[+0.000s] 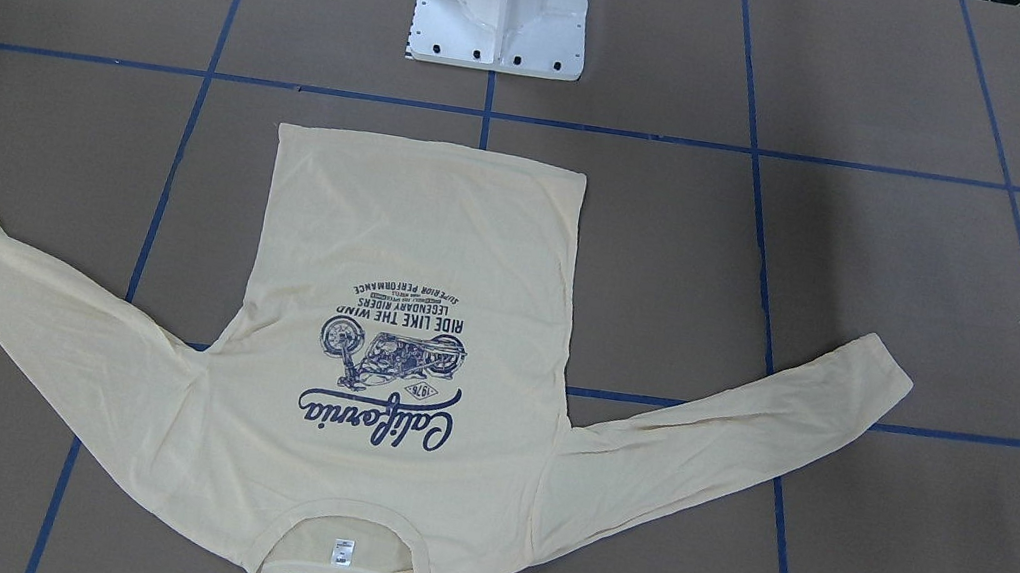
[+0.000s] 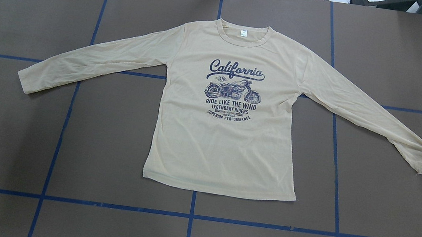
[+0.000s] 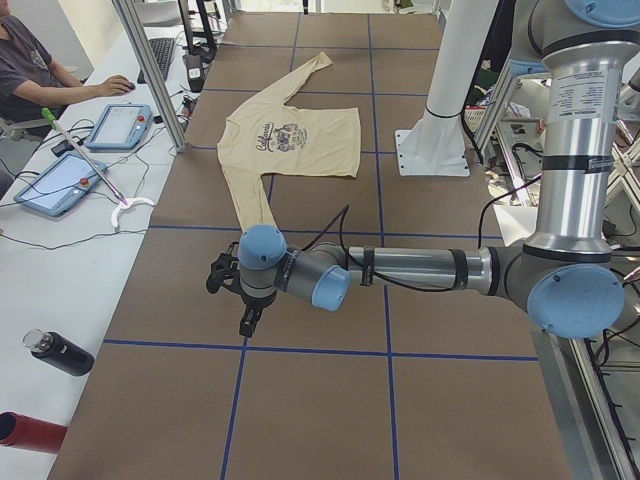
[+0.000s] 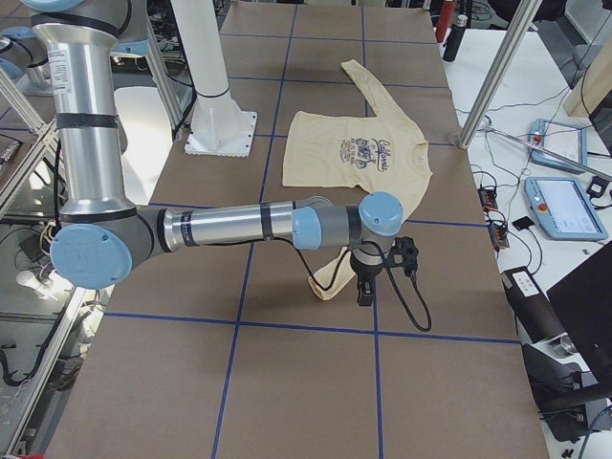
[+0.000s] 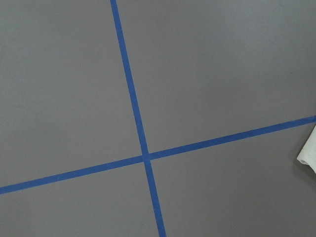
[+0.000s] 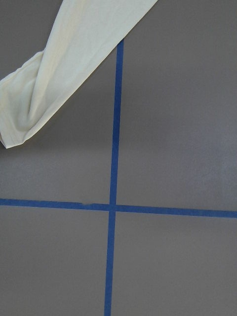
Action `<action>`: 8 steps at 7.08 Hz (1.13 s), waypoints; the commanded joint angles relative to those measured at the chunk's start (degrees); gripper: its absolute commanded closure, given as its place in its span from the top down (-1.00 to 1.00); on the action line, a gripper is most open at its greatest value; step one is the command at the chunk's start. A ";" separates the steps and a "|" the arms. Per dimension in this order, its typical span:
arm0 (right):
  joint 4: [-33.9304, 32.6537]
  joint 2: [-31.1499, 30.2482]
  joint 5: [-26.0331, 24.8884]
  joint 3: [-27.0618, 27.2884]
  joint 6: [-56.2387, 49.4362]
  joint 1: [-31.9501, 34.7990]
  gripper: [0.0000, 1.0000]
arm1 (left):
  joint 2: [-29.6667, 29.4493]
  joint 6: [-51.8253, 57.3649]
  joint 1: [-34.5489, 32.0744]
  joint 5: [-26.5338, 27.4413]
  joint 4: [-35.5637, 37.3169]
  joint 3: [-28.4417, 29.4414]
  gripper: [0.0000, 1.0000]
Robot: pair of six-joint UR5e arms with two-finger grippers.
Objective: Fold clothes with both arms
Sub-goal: 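Grasp the cuff of the sleeve nearest the right gripper with the right gripper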
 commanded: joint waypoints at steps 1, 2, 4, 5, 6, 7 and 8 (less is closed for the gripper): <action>0.13 -0.13 0.29 0.55 0.05 0.00 1.00 | -0.03 0.00 0.03 -0.28 -0.06 -0.47 1.00; 0.31 -0.31 0.29 0.64 0.05 -0.09 1.00 | 0.06 0.09 0.03 -0.28 -0.41 -0.56 1.00; 1.10 -1.10 1.77 0.64 -0.04 -1.48 1.00 | 0.85 0.18 0.12 -0.46 -1.21 -1.53 1.00; 6.24 -1.88 2.48 0.38 0.05 -2.71 1.00 | 0.76 0.27 0.12 -0.46 -1.38 -1.79 1.00; 8.38 -2.85 4.75 0.03 1.00 -2.90 1.00 | 0.76 0.09 0.20 -0.46 -3.38 -1.88 1.00; 8.57 -2.86 5.64 -0.06 3.01 -3.94 1.00 | 0.76 0.09 0.29 -0.46 -3.93 -1.97 1.00; 8.57 -2.86 5.91 0.02 3.38 -5.70 1.00 | 0.85 0.09 0.29 -0.46 -3.93 -1.97 1.00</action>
